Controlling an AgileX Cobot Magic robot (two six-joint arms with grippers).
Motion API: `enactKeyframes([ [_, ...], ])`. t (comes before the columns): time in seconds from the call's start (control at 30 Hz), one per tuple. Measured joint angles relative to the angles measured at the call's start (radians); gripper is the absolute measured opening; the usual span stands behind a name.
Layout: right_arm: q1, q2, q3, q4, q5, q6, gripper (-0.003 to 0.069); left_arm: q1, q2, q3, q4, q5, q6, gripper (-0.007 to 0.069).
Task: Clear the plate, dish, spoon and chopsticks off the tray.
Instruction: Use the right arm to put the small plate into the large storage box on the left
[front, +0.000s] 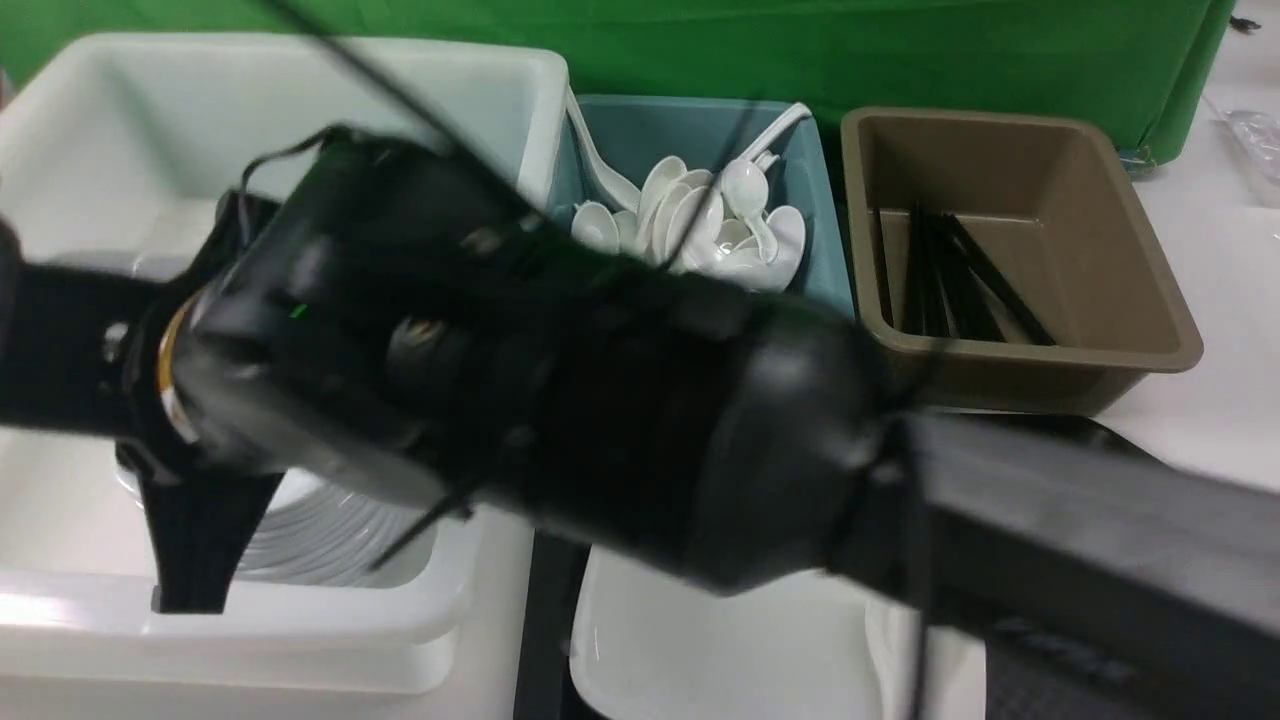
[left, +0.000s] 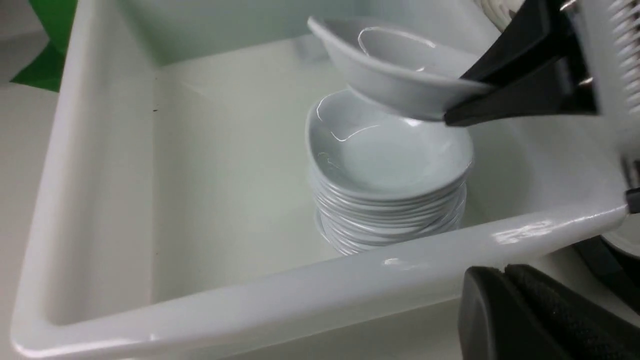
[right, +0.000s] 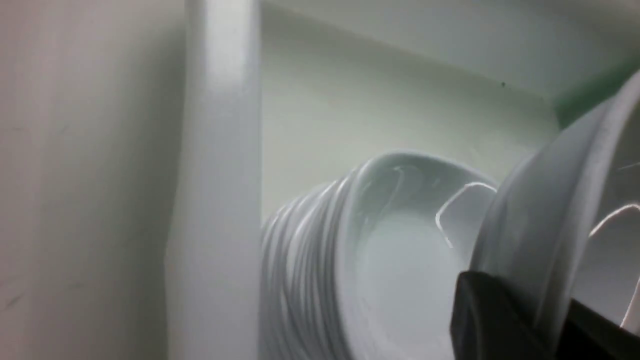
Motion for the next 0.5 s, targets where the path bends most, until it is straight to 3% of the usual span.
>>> enactKeyframes([
  [0.1,0.000,0.039,-0.014,-0.047,0.008,-0.009,0.0116,0.000,-0.011,0.000,-0.004,0.010,-0.002,0.0009],
  [0.23,0.000,0.061,-0.017,-0.077,0.061,-0.011,0.0312,0.000,-0.014,0.000,-0.032,0.019,0.009,0.0009],
  [0.37,0.000,0.058,-0.022,-0.143,0.151,-0.011,0.0410,0.000,-0.014,0.000,-0.039,-0.015,0.013,0.0009],
  [0.5,0.000,0.034,-0.022,-0.198,0.298,-0.009,0.0417,0.000,-0.013,0.000,-0.058,-0.048,0.015,0.0009],
])
